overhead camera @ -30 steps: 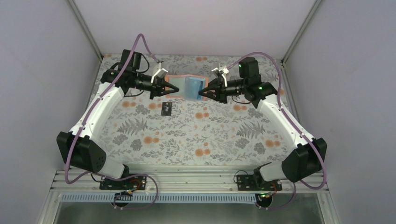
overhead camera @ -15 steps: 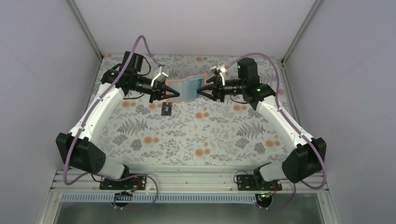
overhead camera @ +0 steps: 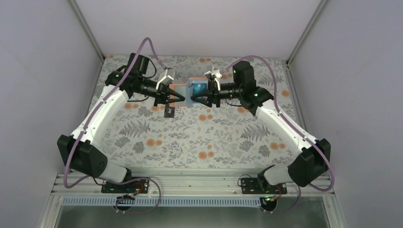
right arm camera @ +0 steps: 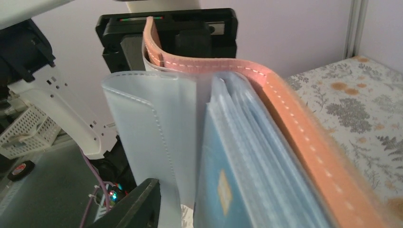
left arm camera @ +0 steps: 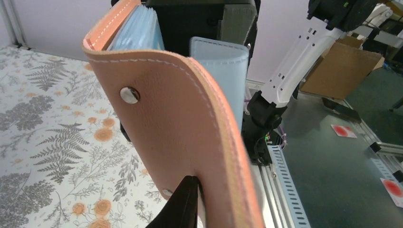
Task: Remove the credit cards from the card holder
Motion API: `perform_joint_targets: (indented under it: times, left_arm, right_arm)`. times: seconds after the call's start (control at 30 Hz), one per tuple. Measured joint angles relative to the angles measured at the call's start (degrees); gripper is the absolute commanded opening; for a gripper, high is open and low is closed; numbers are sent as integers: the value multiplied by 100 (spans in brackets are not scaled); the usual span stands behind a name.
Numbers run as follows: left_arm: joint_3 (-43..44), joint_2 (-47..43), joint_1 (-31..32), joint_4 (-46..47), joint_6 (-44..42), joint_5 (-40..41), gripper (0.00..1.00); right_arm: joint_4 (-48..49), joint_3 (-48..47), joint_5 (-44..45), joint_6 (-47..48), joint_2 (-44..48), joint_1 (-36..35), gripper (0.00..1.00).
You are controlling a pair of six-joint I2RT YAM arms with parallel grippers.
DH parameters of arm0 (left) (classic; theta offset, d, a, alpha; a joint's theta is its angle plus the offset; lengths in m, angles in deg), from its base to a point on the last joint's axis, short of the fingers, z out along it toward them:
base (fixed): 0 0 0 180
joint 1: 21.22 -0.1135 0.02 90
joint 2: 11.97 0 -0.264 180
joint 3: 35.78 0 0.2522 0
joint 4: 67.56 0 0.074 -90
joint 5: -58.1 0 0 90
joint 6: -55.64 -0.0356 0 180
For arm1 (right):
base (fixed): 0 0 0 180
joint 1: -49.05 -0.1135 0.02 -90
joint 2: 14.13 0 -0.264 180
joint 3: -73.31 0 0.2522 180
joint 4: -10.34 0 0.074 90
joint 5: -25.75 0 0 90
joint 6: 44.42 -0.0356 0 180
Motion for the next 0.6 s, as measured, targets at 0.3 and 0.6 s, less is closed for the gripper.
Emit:
perform_joint_targets:
  times: [0.3, 0.6]
  left_arm:
    - [0, 0, 28, 131, 55, 151, 82]
    - [-2, 0, 101, 619, 603, 898, 72]
  right_arm:
    - [107, -4, 125, -245, -146, -142, 4]
    - [59, -7, 247, -280, -192, -177, 4]
